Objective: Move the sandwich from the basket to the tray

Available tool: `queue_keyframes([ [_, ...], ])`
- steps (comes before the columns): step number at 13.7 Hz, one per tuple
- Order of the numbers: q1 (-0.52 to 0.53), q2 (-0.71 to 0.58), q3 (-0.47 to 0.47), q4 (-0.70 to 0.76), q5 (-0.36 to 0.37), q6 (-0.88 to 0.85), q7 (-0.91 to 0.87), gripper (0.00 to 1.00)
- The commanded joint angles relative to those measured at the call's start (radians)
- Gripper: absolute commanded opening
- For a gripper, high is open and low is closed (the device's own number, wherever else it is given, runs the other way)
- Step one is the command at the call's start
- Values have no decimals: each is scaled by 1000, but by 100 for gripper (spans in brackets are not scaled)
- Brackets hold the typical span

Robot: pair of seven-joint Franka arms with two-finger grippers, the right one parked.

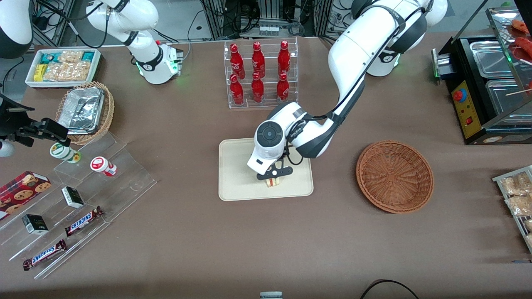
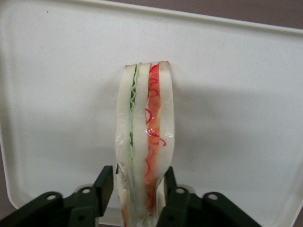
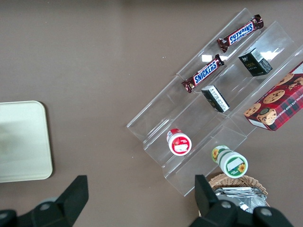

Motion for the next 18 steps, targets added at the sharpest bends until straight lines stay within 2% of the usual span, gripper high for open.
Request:
queue_keyframes([
  [1, -13, -27, 12, 32, 18, -37, -21, 100],
  [7, 13, -174, 12, 31, 6, -220, 24, 100],
  [9, 61, -199, 9, 29, 4, -243, 77, 100],
  [12, 136, -248, 9, 21, -31, -307, 266, 100],
  [15, 232, -298, 9, 2, -69, -424, 309, 100],
  [18, 326, -396, 11, -79, -72, -422, 360, 100],
])
